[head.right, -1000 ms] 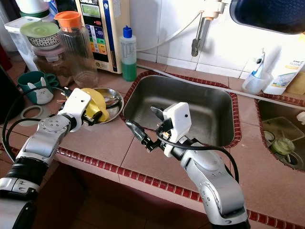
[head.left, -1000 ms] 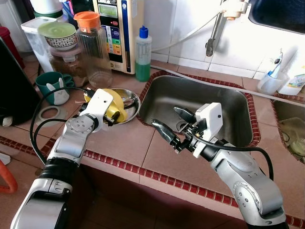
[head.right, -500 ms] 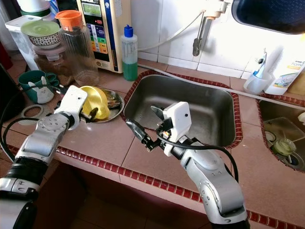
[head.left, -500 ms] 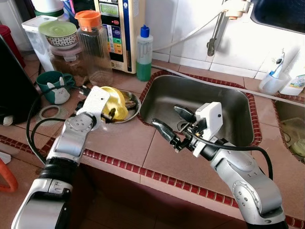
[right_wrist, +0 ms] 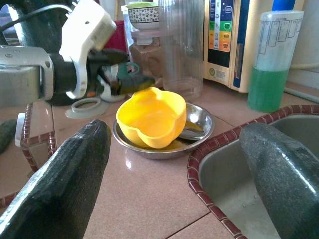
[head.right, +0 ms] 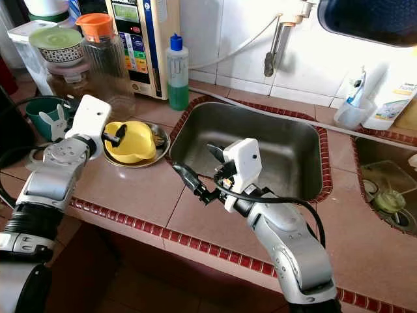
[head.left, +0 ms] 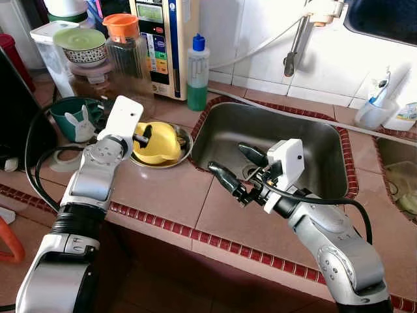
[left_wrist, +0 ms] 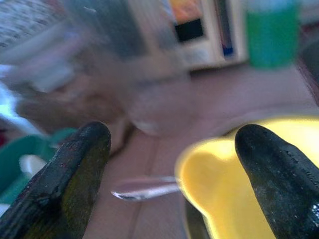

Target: Kitchen organization

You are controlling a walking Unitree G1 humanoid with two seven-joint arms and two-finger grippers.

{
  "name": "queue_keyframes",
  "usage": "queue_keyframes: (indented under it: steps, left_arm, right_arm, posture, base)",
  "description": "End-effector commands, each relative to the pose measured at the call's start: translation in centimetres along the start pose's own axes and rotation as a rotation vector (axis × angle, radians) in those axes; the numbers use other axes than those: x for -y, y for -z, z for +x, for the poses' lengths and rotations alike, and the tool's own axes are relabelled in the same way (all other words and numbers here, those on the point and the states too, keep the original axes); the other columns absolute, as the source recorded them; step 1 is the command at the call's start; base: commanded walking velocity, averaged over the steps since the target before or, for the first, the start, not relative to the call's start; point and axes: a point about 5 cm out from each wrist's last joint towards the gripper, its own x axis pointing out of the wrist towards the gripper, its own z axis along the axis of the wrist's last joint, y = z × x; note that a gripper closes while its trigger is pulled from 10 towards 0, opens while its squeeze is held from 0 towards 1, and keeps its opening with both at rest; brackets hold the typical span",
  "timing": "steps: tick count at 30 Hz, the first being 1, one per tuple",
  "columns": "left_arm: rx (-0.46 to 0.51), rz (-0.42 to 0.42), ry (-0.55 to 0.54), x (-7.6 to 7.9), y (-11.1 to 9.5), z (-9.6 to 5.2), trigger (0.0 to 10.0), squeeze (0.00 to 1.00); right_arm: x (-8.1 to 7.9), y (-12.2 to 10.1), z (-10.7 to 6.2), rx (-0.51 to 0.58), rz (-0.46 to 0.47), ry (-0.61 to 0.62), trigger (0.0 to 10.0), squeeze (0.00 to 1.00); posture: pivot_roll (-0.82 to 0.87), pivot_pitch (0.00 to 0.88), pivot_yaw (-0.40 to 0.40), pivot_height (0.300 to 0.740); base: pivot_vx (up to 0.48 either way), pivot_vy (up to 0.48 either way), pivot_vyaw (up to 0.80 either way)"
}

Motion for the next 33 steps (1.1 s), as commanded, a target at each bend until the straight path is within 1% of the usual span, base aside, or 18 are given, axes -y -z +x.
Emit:
queue_keyframes:
  steps: [1, 2, 3, 5, 6, 7, 8, 9, 10, 13, 14, 16, 19, 20, 24, 27, 29, 33]
  left_arm:
    - [0.072, -0.047, -0.084, -0.8, -1.3, -0.1, 10.0, 0.00]
    - [0.072, -0.047, -0.084, -0.8, -1.3, -0.1, 10.0, 0.00]
    - [0.085, -0.113, -0.126, -0.9, -1.1, -0.2, 10.0, 0.00]
    - [0.088, -0.136, -0.140, -0.9, -1.0, -0.3, 10.0, 0.00]
    - [0.092, -0.178, -0.159, -0.9, -0.8, -0.4, 10.0, 0.00]
    - [0.101, -0.284, -0.186, -0.8, -0.5, -0.6, 10.0, 0.00]
    - [0.101, -0.284, -0.186, -0.8, -0.5, -0.6, 10.0, 0.00]
    - [0.099, -0.416, -0.216, -0.6, -0.2, -0.7, 10.0, 0.00]
    - [0.099, -0.416, -0.216, -0.6, -0.2, -0.7, 10.0, 0.00]
    - [0.099, -0.534, -0.224, 0.2, 0.3, -0.9, 10.0, 0.00]
    - [0.068, -0.581, -0.210, 1.1, 0.7, -1.0, 10.0, 0.00]
    - [0.060, -0.590, -0.206, 1.3, 0.8, -1.0, 10.0, 0.00]
    - [0.002, -0.720, -0.195, 2.6, 1.7, -1.0, 10.0, 0.00]
    - [-0.006, -0.733, -0.188, 3.1, 2.0, -0.9, 10.0, 0.00]
    - [0.005, -0.770, -0.208, 3.3, 2.2, -0.6, 10.0, 0.00]
    - [0.014, -0.783, -0.242, 2.8, 2.0, -0.5, 10.0, 0.00]
    - [0.049, -0.785, -0.282, 1.6, 1.5, -0.3, 10.0, 0.00]
    - [0.057, -0.785, -0.299, 1.1, 1.4, -0.1, 10.0, 0.00]
  right_arm:
    - [0.2, -0.5, 0.1, 0.014, -0.022, -0.007, 10.0, 0.98]
    - [0.2, -0.5, 0.1, 0.014, -0.022, -0.007, 10.0, 0.98]
    - [0.1, -0.5, 0.1, 0.015, -0.022, -0.008, 10.0, 0.98]
    - [0.1, -0.5, 0.1, 0.015, -0.022, -0.008, 10.0, 0.98]
    - [0.1, -0.5, 0.1, 0.016, -0.022, -0.007, 10.0, 0.98]
    - [0.1, -0.5, 0.2, 0.017, -0.022, -0.004, 10.0, 0.98]
    - [0.1, -0.5, 0.2, 0.017, -0.022, -0.004, 10.0, 0.98]
    - [0.1, -0.4, 0.1, 0.018, -0.022, 0.003, 10.0, 0.98]
    - [0.1, -0.4, 0.1, 0.018, -0.022, 0.003, 10.0, 0.98]
    - [0.0, -0.3, 0.0, 0.017, -0.024, 0.019, 10.0, 0.98]
    - [-0.1, -0.3, 0.0, 0.020, -0.019, 0.027, 10.0, 0.98]
    - [-0.2, -0.3, 0.0, 0.021, -0.017, 0.028, 10.0, 0.98]
    - [-1.1, -0.2, -0.1, 0.017, -0.006, -0.001, 10.0, 0.97]
    - [-1.4, -0.1, -0.1, 0.012, -0.003, -0.011, 10.0, 0.96]
    - [-2.1, 0.3, -0.4, 0.000, 0.002, -0.018, 10.0, 0.95]
    - [-2.2, 0.4, -0.5, -0.003, 0.008, -0.015, 10.0, 0.95]
    - [-2.4, 0.5, -0.6, -0.005, 0.016, -0.012, 10.0, 0.95]
    - [-2.5, 0.6, -0.6, -0.007, 0.020, -0.012, 10.0, 0.95]
  posture:
    - [0.14, 0.000, -0.013, 0.740]
    - [0.14, 0.000, -0.013, 0.740]
    - [0.13, 0.000, -0.014, 0.740]
    - [0.13, 0.000, -0.014, 0.740]
    - [0.13, 0.000, -0.015, 0.740]
    - [0.13, 0.000, -0.016, 0.740]
    - [0.13, 0.000, -0.016, 0.740]
    - [0.13, 0.000, -0.017, 0.740]
    - [0.13, 0.000, -0.017, 0.740]
    - [0.13, 0.000, -0.018, 0.740]
    - [0.12, 0.000, -0.018, 0.740]
    - [0.12, 0.000, -0.018, 0.740]
    - [0.11, 0.000, -0.018, 0.740]
    - [0.11, 0.000, -0.018, 0.740]
    - [0.10, 0.000, -0.017, 0.740]
    - [0.10, 0.000, -0.017, 0.740]
    - [0.09, 0.000, -0.017, 0.740]
    - [0.09, 0.000, -0.017, 0.740]
  base:
    - [0.000, 0.000, 0.00]
    - [0.000, 0.000, 0.00]
    - [0.000, 0.000, 0.00]
    - [0.000, 0.000, 0.00]
    - [0.000, 0.000, 0.00]
    - [0.000, 0.000, 0.00]
    - [0.000, 0.000, 0.00]
    - [0.000, 0.000, 0.00]
    - [0.000, 0.000, 0.00]
    - [0.000, 0.000, 0.00]
    - [0.000, 0.000, 0.00]
    - [0.000, 0.000, 0.00]
    - [0.000, 0.000, 0.00]
    - [0.000, 0.000, 0.00]
    - [0.000, 0.000, 0.00]
    - [0.000, 0.000, 0.00]
    - [0.000, 0.000, 0.00]
    - [0.000, 0.000, 0.00]
